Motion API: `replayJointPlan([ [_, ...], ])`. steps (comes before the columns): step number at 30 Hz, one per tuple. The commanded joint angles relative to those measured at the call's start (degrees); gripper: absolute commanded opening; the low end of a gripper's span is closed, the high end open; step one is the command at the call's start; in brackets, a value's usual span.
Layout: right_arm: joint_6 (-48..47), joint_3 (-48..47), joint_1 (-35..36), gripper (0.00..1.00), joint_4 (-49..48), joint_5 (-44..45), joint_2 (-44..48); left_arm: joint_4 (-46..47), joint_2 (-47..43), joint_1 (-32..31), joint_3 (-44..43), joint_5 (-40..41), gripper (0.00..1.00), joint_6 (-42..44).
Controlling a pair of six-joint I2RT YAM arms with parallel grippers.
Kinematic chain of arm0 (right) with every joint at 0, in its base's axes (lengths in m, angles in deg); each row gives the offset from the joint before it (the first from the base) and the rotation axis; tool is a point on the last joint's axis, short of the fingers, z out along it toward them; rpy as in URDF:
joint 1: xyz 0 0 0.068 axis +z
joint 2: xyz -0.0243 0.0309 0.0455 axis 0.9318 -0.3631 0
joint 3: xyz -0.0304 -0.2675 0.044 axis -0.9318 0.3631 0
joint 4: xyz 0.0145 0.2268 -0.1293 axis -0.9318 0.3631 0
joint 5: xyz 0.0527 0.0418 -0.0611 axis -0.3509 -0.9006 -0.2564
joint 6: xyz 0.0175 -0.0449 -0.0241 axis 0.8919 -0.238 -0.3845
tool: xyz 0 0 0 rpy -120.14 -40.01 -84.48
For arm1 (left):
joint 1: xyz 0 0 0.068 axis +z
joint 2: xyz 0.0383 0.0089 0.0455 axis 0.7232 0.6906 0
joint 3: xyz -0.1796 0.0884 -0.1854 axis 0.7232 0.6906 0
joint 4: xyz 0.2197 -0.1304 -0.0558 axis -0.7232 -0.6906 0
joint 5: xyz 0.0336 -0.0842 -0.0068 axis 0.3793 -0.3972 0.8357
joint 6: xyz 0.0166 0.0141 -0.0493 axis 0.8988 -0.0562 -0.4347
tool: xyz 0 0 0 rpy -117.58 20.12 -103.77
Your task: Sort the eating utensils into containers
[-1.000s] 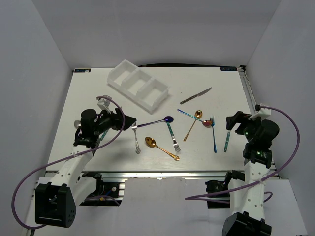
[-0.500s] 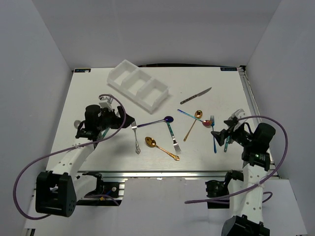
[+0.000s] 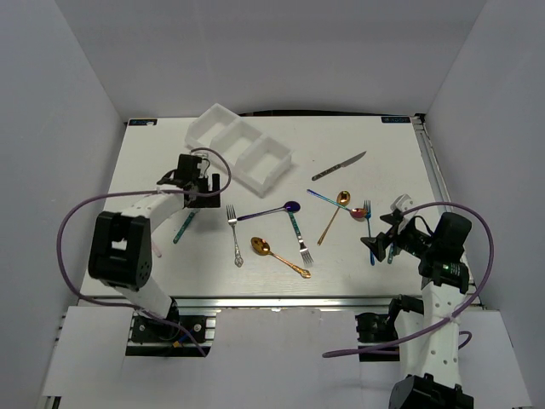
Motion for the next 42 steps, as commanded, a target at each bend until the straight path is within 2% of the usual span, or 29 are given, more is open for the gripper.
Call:
replayJointPlan([
  [1,-1.74,-2.47,0.67,0.89,0.99,-0.83,0.06,-7.08,4.01,-0.27,-7.16,7.70,0.98,5.36],
  [5,-2.18,-2.74,1.19,0.89,1.43,-0.13,-0.65,-10.97,8.86,-0.27,-9.65,8.58,0.98,7.73],
  [11,-2.53,-2.39,1.46,0.89,1.52,-1.00,0.05,-10.62,6.49,0.96,-6.40,5.42,0.97,8.88],
  [17,-2.44,-2.12,1.55,0.89,1.08,-1.53,0.32,-9.83,7.63,5.88,-5.25,-3.90,0.94,8.88],
  [19,-2.35,-1.95,1.55,0.89,0.82,-1.71,0.40,-9.92,8.77,7.46,-5.34,-9.32,0.92,8.88],
  [23,-2.26,-1.77,1.55,0.89,0.73,-1.88,0.32,-10.00,9.65,9.49,-4.99,-14.09,0.90,10.56],
  [26,-2.26,-1.69,1.55,0.89,0.46,-2.23,0.32,-9.74,10.09,10.10,-4.55,-16.38,0.84,10.82],
  [31,-2.26,-1.51,1.55,0.90,0.37,-2.67,0.23,-9.04,9.83,10.19,-2.79,-15.33,0.77,10.64],
  [38,-2.26,-1.60,1.55,0.89,0.37,-3.03,-0.12,-8.07,7.72,9.32,-1.21,-7.52,0.71,10.20],
  [40,-2.26,-1.60,1.55,0.89,0.37,-3.11,-0.21,-7.90,7.63,8.70,-1.03,-6.10,0.64,10.29],
  [42,-2.26,-1.60,1.55,0.89,0.37,-3.20,-0.21,-7.89,7.81,8.00,-0.86,-4.79,0.61,10.29],
])
